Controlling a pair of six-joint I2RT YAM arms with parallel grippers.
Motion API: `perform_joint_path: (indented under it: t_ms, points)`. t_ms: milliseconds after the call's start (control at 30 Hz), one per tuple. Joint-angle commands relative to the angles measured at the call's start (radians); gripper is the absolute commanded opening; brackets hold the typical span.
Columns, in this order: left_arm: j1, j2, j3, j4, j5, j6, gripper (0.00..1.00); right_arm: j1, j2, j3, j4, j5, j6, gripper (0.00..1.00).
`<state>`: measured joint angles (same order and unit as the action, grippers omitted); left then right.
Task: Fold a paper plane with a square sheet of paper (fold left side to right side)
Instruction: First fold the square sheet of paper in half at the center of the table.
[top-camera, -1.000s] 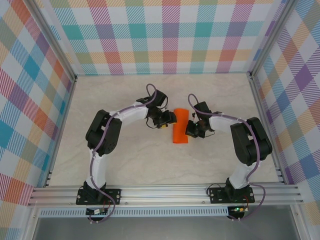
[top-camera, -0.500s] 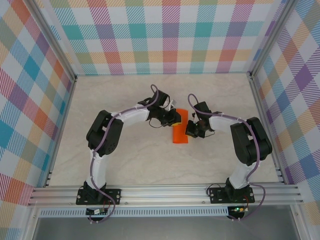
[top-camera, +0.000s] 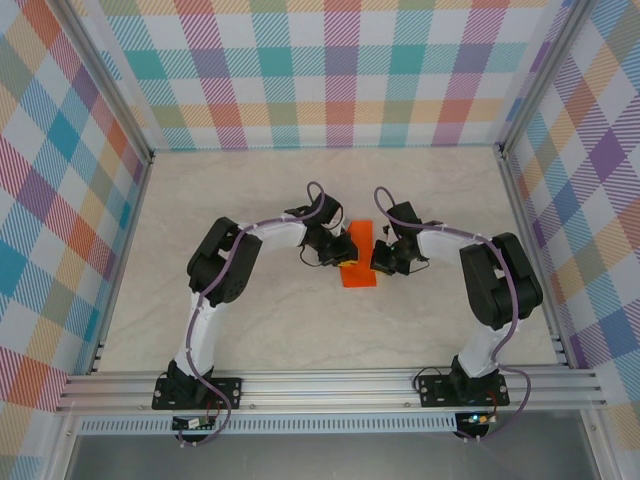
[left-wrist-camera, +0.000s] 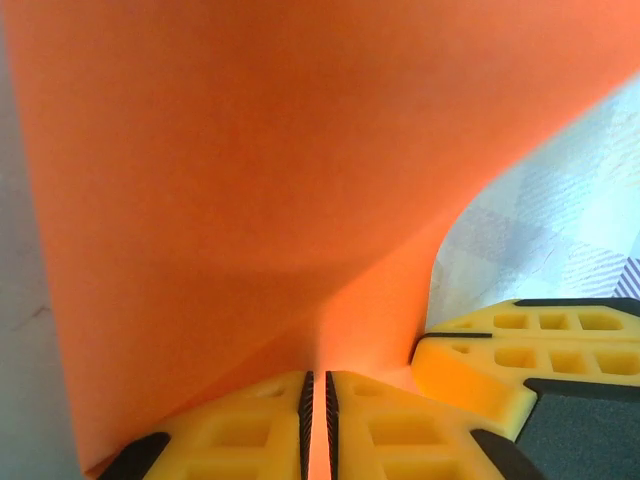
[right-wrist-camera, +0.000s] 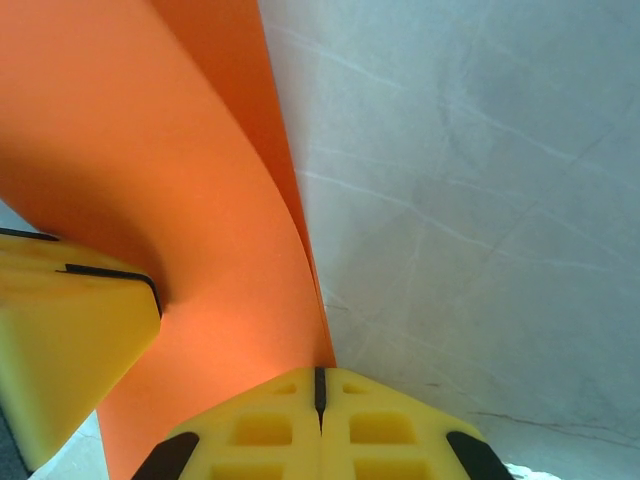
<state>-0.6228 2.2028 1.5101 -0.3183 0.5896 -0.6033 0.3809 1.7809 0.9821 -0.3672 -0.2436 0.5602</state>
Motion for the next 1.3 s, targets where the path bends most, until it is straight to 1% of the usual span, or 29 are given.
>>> perform_joint_path:
  t_ms: [0, 167, 367, 533, 733, 800, 867, 900, 967, 1067, 1133, 1267]
  points:
    - [0.037, 0.017, -0.02, -0.052, -0.059, 0.034, 0.15, 0.01, 0.06, -0.013, -0.064, 0.052, -0.026, 0.03]
    - [0.068, 0.01, -0.061, -0.043, -0.065, 0.04, 0.17, 0.01, 0.068, -0.015, -0.074, 0.053, -0.034, 0.03]
    - [0.112, -0.016, -0.079, -0.052, -0.062, 0.064, 0.22, 0.012, 0.076, -0.012, -0.083, 0.052, -0.039, 0.03]
    - [0.148, -0.044, -0.082, -0.057, -0.042, 0.073, 0.27, 0.012, 0.081, -0.011, -0.083, 0.046, -0.04, 0.03]
    - [0.169, -0.1, -0.087, -0.053, -0.011, 0.086, 0.29, 0.013, 0.081, -0.006, -0.084, 0.044, -0.04, 0.03]
    - [0.167, -0.126, -0.104, -0.023, 0.01, 0.08, 0.28, 0.013, 0.082, -0.008, -0.084, 0.044, -0.04, 0.03]
    - [0.165, -0.157, -0.136, 0.031, 0.054, 0.064, 0.24, 0.015, 0.082, -0.008, -0.082, 0.043, -0.04, 0.03]
    - [0.161, -0.172, -0.155, 0.095, 0.071, 0.051, 0.21, 0.016, 0.08, -0.006, -0.083, 0.043, -0.04, 0.03]
    - [0.149, -0.188, -0.167, 0.138, 0.098, 0.041, 0.18, 0.016, 0.08, -0.006, -0.083, 0.045, -0.041, 0.03]
    - [0.12, -0.169, -0.139, 0.146, 0.118, 0.046, 0.17, 0.015, 0.078, -0.005, -0.085, 0.048, -0.041, 0.03]
    - [0.106, -0.13, -0.099, 0.139, 0.121, 0.041, 0.16, 0.016, 0.077, -0.006, -0.087, 0.049, -0.041, 0.03]
    - [0.098, -0.052, -0.008, 0.094, 0.095, 0.053, 0.17, 0.017, 0.076, -0.007, -0.086, 0.046, -0.039, 0.03]
